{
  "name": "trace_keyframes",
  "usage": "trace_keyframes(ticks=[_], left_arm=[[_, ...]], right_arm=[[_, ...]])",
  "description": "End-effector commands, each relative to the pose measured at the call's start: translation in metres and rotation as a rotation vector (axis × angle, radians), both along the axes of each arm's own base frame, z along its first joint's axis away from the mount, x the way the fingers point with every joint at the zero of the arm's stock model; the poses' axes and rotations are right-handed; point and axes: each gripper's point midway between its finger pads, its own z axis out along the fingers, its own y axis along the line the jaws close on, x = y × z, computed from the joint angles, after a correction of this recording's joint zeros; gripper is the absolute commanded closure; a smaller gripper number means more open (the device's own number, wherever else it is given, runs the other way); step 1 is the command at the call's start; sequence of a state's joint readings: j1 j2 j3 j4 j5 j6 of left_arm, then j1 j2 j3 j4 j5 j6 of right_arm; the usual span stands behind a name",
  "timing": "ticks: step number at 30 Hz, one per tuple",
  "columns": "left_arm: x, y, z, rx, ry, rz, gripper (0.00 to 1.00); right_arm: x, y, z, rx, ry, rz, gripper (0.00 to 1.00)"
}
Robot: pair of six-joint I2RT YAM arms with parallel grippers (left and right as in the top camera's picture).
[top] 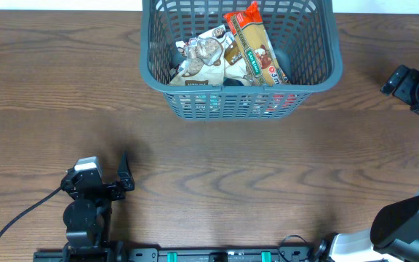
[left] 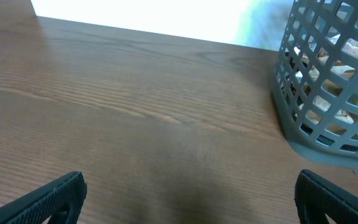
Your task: Pack container
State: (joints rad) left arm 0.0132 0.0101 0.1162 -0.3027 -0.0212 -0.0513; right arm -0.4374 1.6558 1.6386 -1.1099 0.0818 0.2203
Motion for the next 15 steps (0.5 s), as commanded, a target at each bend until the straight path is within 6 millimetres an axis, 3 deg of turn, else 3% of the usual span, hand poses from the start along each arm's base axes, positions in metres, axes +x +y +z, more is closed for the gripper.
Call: trace_keyframes(ticks=[1, 15], left_arm=[[-0.0007, -0.001, -0.0112, 0.001, 0.027, -0.009, 0.02], [-0.0007, -0.001, -0.0112, 0.001, 0.027, -0.009, 0.01]], right_arm=[[-0.0011, -0.0003, 0.0012, 0.0, -0.004, -0.012, 0.01], [-0.0072, -0.0033, -0.0002, -0.027, 0.033, 0.003, 0.01]])
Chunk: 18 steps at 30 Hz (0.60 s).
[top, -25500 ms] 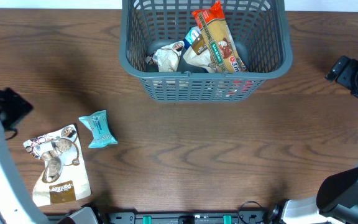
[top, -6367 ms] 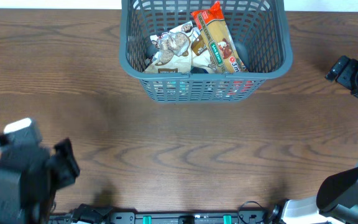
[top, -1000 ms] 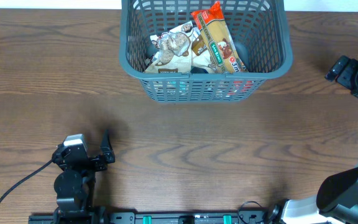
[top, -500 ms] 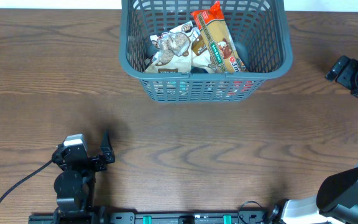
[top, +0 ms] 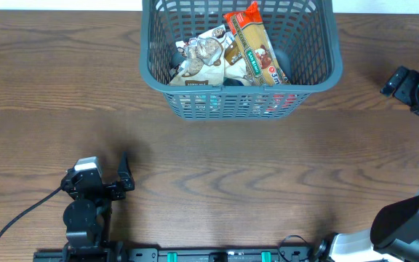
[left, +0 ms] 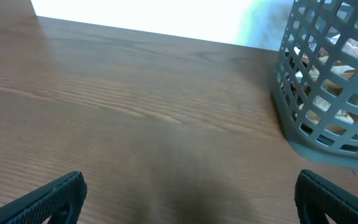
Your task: Pack container
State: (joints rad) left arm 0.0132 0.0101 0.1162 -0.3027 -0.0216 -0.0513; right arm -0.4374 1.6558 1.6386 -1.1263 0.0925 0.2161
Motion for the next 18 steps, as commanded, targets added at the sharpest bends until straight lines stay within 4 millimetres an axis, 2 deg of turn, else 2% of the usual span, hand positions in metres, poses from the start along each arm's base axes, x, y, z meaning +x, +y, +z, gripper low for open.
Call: trace_keyframes(ticks=[1, 4, 8, 11, 13, 16, 18], left_arm=[[-0.001, -0.001, -0.011, 0.001, 0.027, -0.009, 0.01], [-0.001, -0.001, -0.011, 0.001, 0.027, -0.009, 0.01], [-0.001, -0.001, -0.011, 0.001, 0.027, -0.009, 0.01], [-0.001, -0.001, -0.011, 0.001, 0.027, -0.009, 0.01], [-0.001, -0.001, -0.011, 0.001, 0.027, -0.009, 0.01], [-0.001, -0.001, -0.011, 0.001, 0.027, -0.009, 0.01], [-0.001, -0.001, -0.011, 0.001, 0.027, -0.009, 0.01]], right_arm=[[-0.005, -0.002, 0.0, -0.02, 0.021, 0.004, 0.01], [-0.006, -0.001, -0.001, -0.011, 0.026, 0.002, 0.01], [0.009, 0.007, 0.014, -0.005, -0.069, 0.032, 0.01], [0.027, 0.017, 0.045, -0.042, -0.203, 0.077, 0.01], [0.037, 0.026, 0.074, -0.093, -0.307, 0.108, 0.01], [0.04, 0.038, 0.11, -0.166, -0.411, 0.129, 0.01], [0.034, 0.045, 0.126, -0.204, -0.442, 0.133, 0.01]])
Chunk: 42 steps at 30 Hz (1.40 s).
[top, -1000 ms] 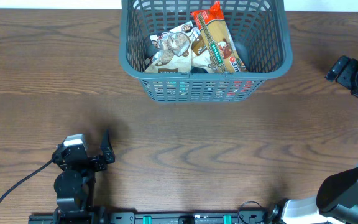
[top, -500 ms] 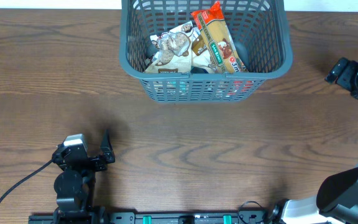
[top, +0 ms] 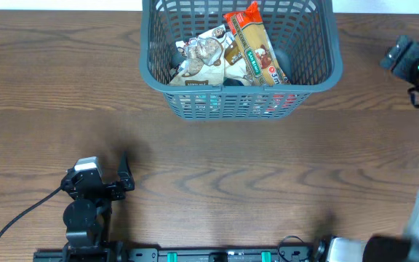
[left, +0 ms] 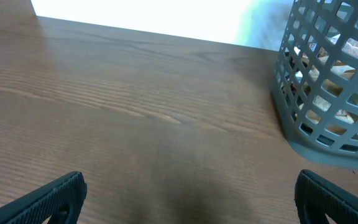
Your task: Pack container
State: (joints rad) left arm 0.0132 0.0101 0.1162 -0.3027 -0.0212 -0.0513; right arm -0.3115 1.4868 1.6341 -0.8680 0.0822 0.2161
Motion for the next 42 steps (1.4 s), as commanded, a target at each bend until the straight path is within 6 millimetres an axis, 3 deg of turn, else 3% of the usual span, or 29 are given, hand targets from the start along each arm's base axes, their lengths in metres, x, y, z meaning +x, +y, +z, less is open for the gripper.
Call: trace_keyframes(ticks=[1, 9, 14, 17, 21, 30, 35, 42], left_arm=[[-0.001, -0.001, -0.011, 0.001, 0.027, -0.009, 0.01], [-0.001, -0.001, -0.011, 0.001, 0.027, -0.009, 0.01], [-0.001, -0.001, -0.011, 0.001, 0.027, -0.009, 0.01], [-0.001, -0.001, -0.011, 0.001, 0.027, -0.009, 0.01], [-0.001, -0.001, -0.011, 0.001, 0.027, -0.009, 0.02], [-0.001, -0.001, -0.011, 0.001, 0.027, -0.009, 0.01], [-0.001, -0.001, -0.011, 0.001, 0.027, -0.009, 0.01], [-0.001, -0.001, -0.011, 0.001, 0.027, -0.009, 0.01]], right_arm=[[-0.015, 0.012, 0.034, -0.072, -0.067, -0.003, 0.01], [-0.028, 0.033, 0.062, -0.097, -0.147, 0.035, 0.01], [-0.031, 0.048, 0.083, -0.141, -0.308, 0.072, 0.01], [-0.038, 0.056, 0.085, -0.163, -0.424, 0.087, 0.01], [-0.058, 0.07, 0.073, -0.165, -0.522, 0.107, 0.01], [-0.113, 0.088, 0.01, -0.048, -0.573, 0.091, 0.01], [-0.129, 0.093, 0.011, -0.063, -0.731, 0.107, 0.01], [-0.143, 0.11, 0.004, -0.235, -0.883, 0.214, 0.01]])
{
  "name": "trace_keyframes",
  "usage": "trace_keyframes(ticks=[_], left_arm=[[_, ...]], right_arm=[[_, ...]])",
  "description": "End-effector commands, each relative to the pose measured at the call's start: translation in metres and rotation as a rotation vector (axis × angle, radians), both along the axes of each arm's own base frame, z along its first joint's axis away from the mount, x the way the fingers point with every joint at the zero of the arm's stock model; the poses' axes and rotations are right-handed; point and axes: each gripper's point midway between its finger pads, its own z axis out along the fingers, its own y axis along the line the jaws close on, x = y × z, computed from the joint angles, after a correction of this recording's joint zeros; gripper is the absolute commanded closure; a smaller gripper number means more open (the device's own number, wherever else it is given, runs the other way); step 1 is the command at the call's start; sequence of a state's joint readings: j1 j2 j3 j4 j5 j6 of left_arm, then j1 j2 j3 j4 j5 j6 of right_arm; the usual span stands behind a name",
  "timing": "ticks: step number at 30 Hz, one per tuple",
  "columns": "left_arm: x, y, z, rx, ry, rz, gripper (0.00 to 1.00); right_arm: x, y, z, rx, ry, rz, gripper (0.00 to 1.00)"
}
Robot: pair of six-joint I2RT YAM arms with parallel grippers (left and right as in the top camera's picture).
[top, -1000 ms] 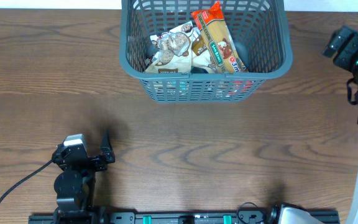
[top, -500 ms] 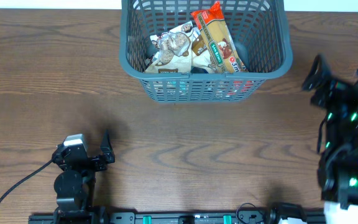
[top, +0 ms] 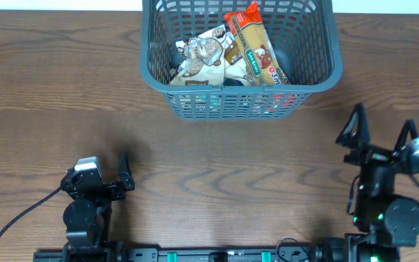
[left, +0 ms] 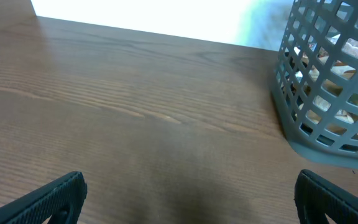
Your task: Pack container
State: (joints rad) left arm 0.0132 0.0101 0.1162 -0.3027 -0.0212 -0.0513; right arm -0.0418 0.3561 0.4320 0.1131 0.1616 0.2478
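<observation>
The grey mesh basket (top: 318, 73) stands at the far middle of the table and holds a white snack bag (top: 202, 54), an orange-topped pasta packet (top: 253, 47) and other packets under them. The same basket (left: 328, 87) shows at the right of the left wrist view. My left gripper (top: 97, 169) rests near the front left edge, open, with bare wood between its fingers (left: 51, 198). My right gripper (top: 382, 131) stands at the front right, open and empty, its fingers pointing towards the far side. Both are well apart from the basket.
The wooden table (top: 217, 167) is brown, with its white far edge (left: 142, 15) beyond it. A black cable (top: 20, 215) runs from the left arm to the front edge. A rail with green clips (top: 217, 255) lies along the front.
My right arm has moved from the far right edge, level with the basket, to the front right, where its gripper stands open. The left arm and the basket's contents are unchanged.
My right arm sat at the right edge of the table at the first two moments, then a little farther back, and now stands at the front right. My left gripper stayed open at the front left throughout. The packets in the basket lay the same.
</observation>
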Motion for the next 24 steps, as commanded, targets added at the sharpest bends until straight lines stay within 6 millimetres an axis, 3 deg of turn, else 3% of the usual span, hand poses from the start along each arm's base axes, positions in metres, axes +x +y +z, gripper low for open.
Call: trace_keyframes(ticks=[1, 24], left_arm=[[-0.001, -0.001, -0.011, 0.001, 0.027, -0.009, 0.01], [-0.001, -0.001, -0.011, 0.001, 0.027, -0.009, 0.01]], right_arm=[[-0.003, 0.009, -0.02, -0.109, 0.006, 0.013, 0.01], [-0.017, 0.012, -0.067, -0.111, -0.027, 0.023, 0.01]])
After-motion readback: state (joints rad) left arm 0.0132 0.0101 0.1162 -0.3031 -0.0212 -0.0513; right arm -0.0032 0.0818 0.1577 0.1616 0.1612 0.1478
